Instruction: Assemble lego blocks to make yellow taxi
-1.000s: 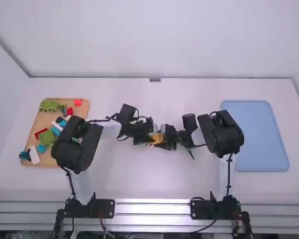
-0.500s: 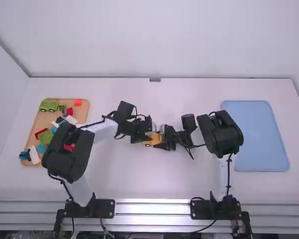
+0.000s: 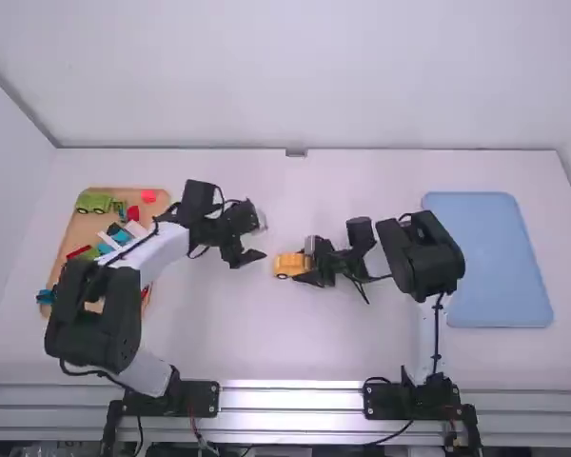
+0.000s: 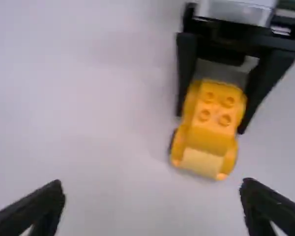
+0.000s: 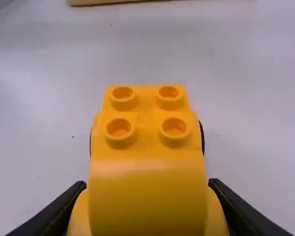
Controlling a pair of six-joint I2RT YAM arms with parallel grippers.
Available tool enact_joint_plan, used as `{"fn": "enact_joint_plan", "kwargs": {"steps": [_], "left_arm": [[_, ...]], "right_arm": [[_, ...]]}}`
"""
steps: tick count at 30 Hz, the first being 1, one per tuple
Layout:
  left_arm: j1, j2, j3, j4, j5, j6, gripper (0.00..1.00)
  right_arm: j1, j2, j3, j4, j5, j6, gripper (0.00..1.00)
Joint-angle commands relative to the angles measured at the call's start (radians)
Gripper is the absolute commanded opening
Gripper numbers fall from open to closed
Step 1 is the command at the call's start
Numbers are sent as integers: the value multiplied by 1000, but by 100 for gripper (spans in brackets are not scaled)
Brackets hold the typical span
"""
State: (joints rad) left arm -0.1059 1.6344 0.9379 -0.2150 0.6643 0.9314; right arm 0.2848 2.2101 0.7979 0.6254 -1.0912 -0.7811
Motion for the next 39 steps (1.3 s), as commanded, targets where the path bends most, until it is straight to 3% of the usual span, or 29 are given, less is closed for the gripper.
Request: {"fn": "enact_joint_plan", "kwargs": {"steps": [1, 5, 10, 14, 22, 26, 29, 32, 34, 35, 37, 39], "left_arm": [[66, -23, 5, 8, 23, -115, 99], [159, -18, 5, 66, -32, -376, 99], [191, -10, -16, 139, -290, -687, 99], [168, -10, -68, 224, -457, -731, 99], [178, -10, -153, 392, -497, -722, 99], [179, -10, -188, 484, -498, -722, 99], [178, -10, -217, 575, -497, -723, 99], [177, -10, -233, 628, -498, -725, 99], [178, -10, -238, 643, -498, -726, 99], [178, -10, -247, 674, -497, -725, 99], [178, -10, -260, 707, -498, -727, 99], [178, -10, -269, 729, -498, -756, 99]], "right_arm": [[-11, 13, 34, -4, 59, 104, 45], [-16, 4, 68, -5, 67, 131, 46], [-58, -72, 71, -16, 92, 142, 45], [-102, -197, 72, -145, 291, 178, 45], [-199, -448, 72, -444, 562, 95, 38], [-292, -550, 72, -537, 671, 97, 38], [-420, -605, 72, -588, 719, 147, 38], [-542, -608, 72, -586, 732, 221, 39], [-576, -607, 72, -586, 730, 238, 39], [-649, -602, 72, -582, 732, 276, 40], [-718, -581, 72, -557, 732, 320, 42], [-761, -555, 72, -527, 729, 347, 43]]}}
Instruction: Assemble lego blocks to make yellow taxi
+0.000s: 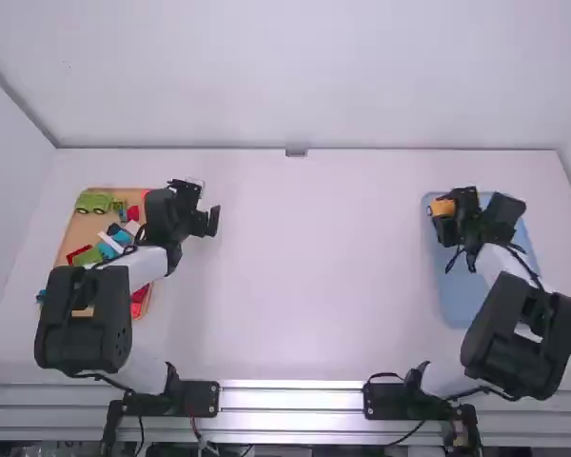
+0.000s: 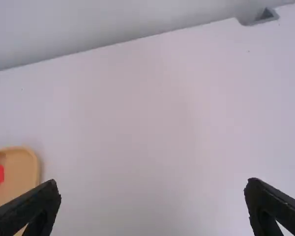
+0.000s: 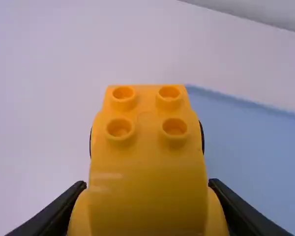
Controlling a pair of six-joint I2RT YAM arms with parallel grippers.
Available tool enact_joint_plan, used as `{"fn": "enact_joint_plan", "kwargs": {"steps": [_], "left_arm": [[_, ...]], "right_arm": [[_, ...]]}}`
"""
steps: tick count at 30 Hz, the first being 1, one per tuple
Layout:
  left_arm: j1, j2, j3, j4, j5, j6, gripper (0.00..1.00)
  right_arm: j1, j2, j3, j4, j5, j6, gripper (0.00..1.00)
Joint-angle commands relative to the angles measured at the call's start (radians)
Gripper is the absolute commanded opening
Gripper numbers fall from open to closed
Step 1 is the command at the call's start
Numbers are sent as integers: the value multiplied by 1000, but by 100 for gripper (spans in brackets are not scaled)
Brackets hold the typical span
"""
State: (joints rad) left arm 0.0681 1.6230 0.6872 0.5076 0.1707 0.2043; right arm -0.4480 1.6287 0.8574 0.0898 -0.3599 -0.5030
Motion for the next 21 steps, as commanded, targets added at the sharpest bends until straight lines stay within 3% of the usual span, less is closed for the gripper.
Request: {"fn": "enact_joint_plan", "kwargs": {"steps": [1, 6, 10, 16, 19, 21], "left_arm": [[4, 2, -23, 19, -8, -66, 99], [3, 2, -24, 19, -5, -128, 99], [3, 2, -24, -2, -8, -129, 99], [3, 2, -24, -33, -44, -169, 99], [3, 2, -9, -81, -55, -186, 99], [-2, 2, 38, -175, -56, -198, 99]], "right_arm": [[-52, 46, 13, 27, -2, 86, 44], [-116, 153, 13, 85, 3, 114, 46], [-122, 206, 13, 106, 15, 116, 48], [-122, 223, 13, 106, 168, 144, 52], [-117, 223, 13, 102, 185, 143, 58], [-114, 223, 13, 93, 182, 151, 76]]}}
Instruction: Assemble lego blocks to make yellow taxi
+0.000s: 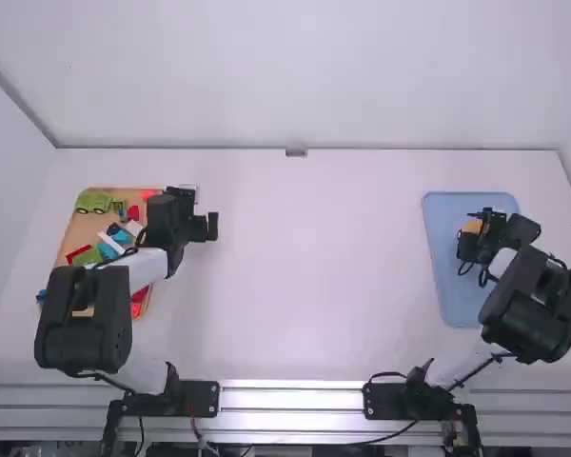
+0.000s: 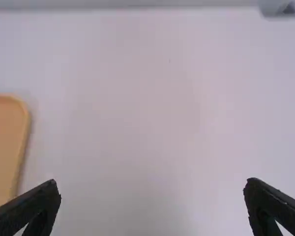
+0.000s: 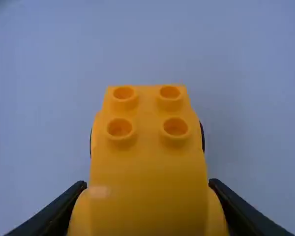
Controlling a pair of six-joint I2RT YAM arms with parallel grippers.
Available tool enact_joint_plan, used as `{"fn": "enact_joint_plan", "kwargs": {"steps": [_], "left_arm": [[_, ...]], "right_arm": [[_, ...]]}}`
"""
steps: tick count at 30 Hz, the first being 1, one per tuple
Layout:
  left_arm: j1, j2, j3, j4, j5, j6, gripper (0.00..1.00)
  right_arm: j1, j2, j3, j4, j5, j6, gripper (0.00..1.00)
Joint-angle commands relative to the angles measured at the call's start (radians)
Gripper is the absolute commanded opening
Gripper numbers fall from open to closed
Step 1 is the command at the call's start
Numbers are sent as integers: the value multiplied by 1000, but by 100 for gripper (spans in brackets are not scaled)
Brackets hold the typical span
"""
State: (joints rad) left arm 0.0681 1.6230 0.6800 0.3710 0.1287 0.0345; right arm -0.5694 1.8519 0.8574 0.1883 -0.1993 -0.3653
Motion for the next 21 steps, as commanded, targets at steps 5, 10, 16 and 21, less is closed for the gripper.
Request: {"fn": "enact_joint_plan", "kwargs": {"steps": [5, 10, 16, 21], "left_arm": [[-35, -2, 157, -239, -15, 9, 99], [-66, -14, 277, -406, -18, 44, 99], [-68, -42, 423, -632, -17, 52, 99], [-68, -57, 502, -734, -41, 67, 99]], "right_arm": [[10, -15, 13, -36, 25, 26, 99], [47, -116, 13, -128, 101, 37, 99], [145, -332, 13, -253, 235, 62, 99], [237, -492, 13, -310, 253, 62, 99]]}}
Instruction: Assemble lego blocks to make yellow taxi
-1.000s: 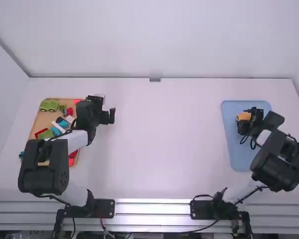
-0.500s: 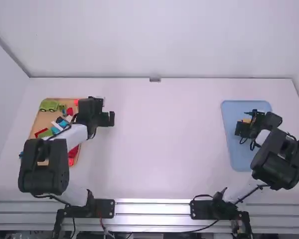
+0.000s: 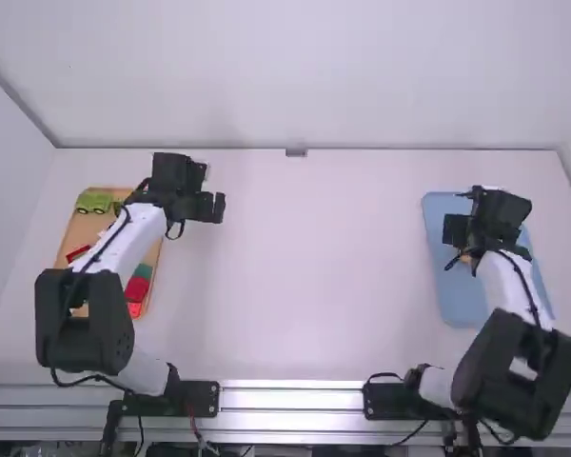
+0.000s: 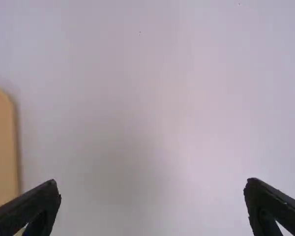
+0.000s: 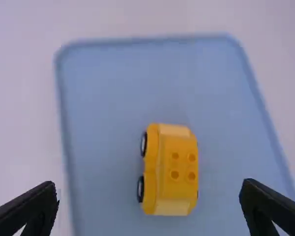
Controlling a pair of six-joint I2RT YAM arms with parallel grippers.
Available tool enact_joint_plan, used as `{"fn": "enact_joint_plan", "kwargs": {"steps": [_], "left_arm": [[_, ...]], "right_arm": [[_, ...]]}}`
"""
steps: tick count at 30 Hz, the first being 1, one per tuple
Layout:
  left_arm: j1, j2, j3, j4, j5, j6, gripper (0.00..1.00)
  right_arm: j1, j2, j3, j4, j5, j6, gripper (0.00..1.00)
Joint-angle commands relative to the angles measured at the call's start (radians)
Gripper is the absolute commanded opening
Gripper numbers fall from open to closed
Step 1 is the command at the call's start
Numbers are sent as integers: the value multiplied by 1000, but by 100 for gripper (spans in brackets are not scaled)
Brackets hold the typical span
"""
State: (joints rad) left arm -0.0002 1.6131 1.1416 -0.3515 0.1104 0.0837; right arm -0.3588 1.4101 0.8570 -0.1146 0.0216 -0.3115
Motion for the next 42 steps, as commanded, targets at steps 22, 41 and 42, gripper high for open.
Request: {"fn": "enact_joint_plan", "kwargs": {"steps": [22, 41, 42], "left_arm": [[-111, -406, -3, -3, -240, 12, 93], [0, -740, -337, 331, -110, -84, 59], [0, -764, -361, 352, -110, -84, 57]], "right_arm": [[359, -369, -51, 41, -22, -46, 92], [359, -724, -405, 115, -22, 309, 57], [359, -749, -431, 115, -22, 311, 54]]}}
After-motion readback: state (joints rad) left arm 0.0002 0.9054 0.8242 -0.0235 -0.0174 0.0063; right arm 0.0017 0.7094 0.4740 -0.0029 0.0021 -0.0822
